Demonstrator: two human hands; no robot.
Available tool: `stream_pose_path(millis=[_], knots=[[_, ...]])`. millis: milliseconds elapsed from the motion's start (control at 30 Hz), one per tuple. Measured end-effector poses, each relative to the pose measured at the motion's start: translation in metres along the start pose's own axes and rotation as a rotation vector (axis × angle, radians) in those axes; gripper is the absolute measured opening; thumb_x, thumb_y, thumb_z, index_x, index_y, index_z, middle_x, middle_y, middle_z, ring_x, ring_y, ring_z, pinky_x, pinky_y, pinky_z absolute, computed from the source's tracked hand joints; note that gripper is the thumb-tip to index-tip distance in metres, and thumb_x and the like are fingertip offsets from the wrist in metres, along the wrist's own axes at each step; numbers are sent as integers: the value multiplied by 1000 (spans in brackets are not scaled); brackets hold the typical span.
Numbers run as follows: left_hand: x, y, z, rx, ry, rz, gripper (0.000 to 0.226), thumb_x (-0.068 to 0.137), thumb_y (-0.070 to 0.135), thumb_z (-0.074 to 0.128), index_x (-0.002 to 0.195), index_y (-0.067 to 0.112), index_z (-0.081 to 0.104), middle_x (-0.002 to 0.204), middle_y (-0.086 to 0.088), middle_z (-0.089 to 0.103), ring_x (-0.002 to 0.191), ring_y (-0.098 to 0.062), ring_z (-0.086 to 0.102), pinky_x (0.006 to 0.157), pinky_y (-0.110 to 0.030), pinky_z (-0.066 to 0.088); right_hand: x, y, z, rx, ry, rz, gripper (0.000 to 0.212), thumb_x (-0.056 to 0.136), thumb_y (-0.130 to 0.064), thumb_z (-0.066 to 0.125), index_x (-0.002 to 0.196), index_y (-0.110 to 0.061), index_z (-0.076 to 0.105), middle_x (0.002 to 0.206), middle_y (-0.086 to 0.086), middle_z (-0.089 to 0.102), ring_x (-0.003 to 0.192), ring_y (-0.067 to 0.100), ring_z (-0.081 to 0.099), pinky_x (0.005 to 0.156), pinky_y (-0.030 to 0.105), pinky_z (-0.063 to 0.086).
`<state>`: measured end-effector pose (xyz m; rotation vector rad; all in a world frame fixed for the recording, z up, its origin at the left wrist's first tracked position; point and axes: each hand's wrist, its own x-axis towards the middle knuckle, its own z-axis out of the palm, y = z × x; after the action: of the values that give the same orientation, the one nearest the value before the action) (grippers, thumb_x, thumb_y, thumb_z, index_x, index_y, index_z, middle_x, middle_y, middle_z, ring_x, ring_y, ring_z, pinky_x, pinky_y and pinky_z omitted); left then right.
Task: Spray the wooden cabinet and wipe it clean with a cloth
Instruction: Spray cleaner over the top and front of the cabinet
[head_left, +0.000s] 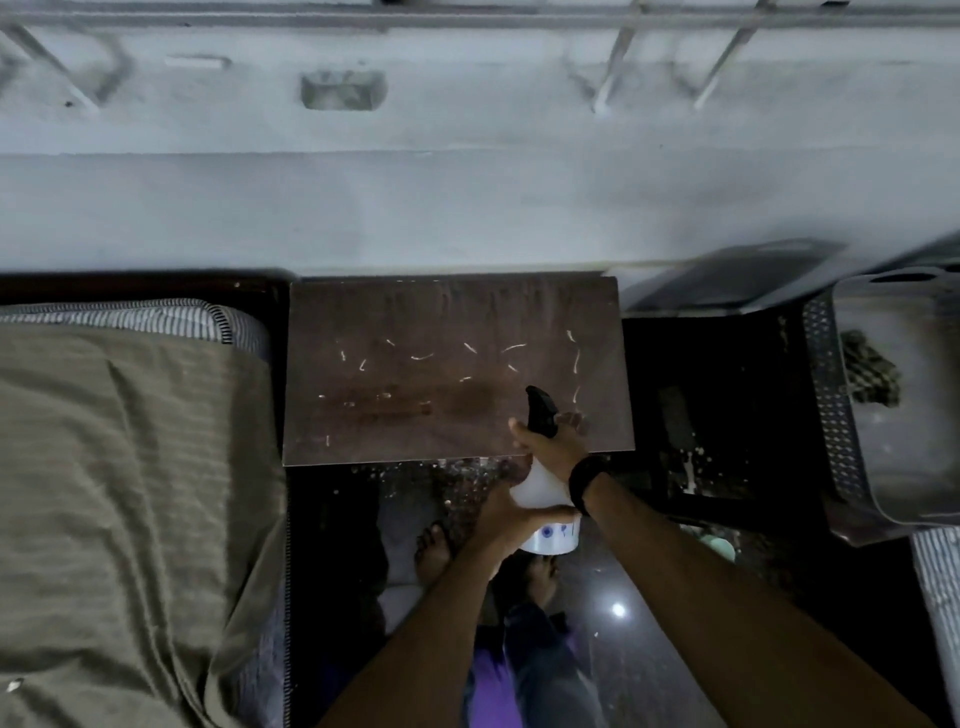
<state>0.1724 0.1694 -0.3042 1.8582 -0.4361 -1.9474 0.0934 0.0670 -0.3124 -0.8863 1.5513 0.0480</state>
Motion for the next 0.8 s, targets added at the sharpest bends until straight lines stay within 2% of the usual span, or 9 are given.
stream_pose_path(millis=[67,167,267,333,433,567,633,733,800], knots=[[1,8,16,18,-16,-4,53,66,22,92,114,14,70,110,-1,74,98,-14,69,73,-18,51,0,4,-18,50,20,-6,48,84,-62,63,97,-17,70,102,11,73,91,27,66,92,44,51],[6,19,41,30,-35,-4,47,68,24,91,110,15,72,108,-1,74,95,-11,69,76,-21,52,3,9,-44,108,45,-33,52,84,-67,58,98,-18,68,88,3,73,77,22,63,82,42,52],[14,26,64,50,-35,22,50,68,23,91,113,11,72,112,-5,75,100,-16,70,79,-22,53,8,15,-67,111,116,-52,51,84,-64,60,66,-17,65,63,1,65,64,22,59,71,38,51],[17,31,79,58,-13,46,52,68,21,91,115,10,71,113,-6,75,102,-18,70,84,-26,55,11,18,-80,92,173,-61,49,86,-59,61,59,-18,61,58,0,61,58,20,58,63,31,46],[24,29,92,56,2,74,53,68,21,91,116,10,71,113,-5,74,104,-19,70,93,-33,56,14,22,-92,69,160,-99,48,89,-57,59,62,-17,62,62,0,64,62,18,60,69,32,48],[22,17,94,39,2,63,58,58,29,94,110,17,73,104,2,77,97,-12,72,92,-36,57,11,34,-91,78,66,-132,53,89,-61,55,87,-11,71,86,10,74,84,28,67,83,42,50],[16,6,90,19,12,49,56,57,26,95,108,19,73,104,2,77,97,-11,72,90,-33,58,7,42,-80,62,35,-141,50,86,-64,57,91,-16,71,81,6,74,78,28,67,80,43,53],[9,-17,79,25,23,11,57,51,33,96,102,23,73,102,5,76,98,-12,70,88,-32,57,-2,53,-53,39,20,-125,45,87,-59,60,85,-15,67,72,1,68,62,15,64,62,29,53],[3,-31,69,15,17,-20,47,55,29,96,95,28,71,97,9,74,98,-11,68,81,-25,54,-11,56,-36,17,18,-122,43,88,-56,61,88,-14,68,72,2,68,59,13,62,58,26,52]])
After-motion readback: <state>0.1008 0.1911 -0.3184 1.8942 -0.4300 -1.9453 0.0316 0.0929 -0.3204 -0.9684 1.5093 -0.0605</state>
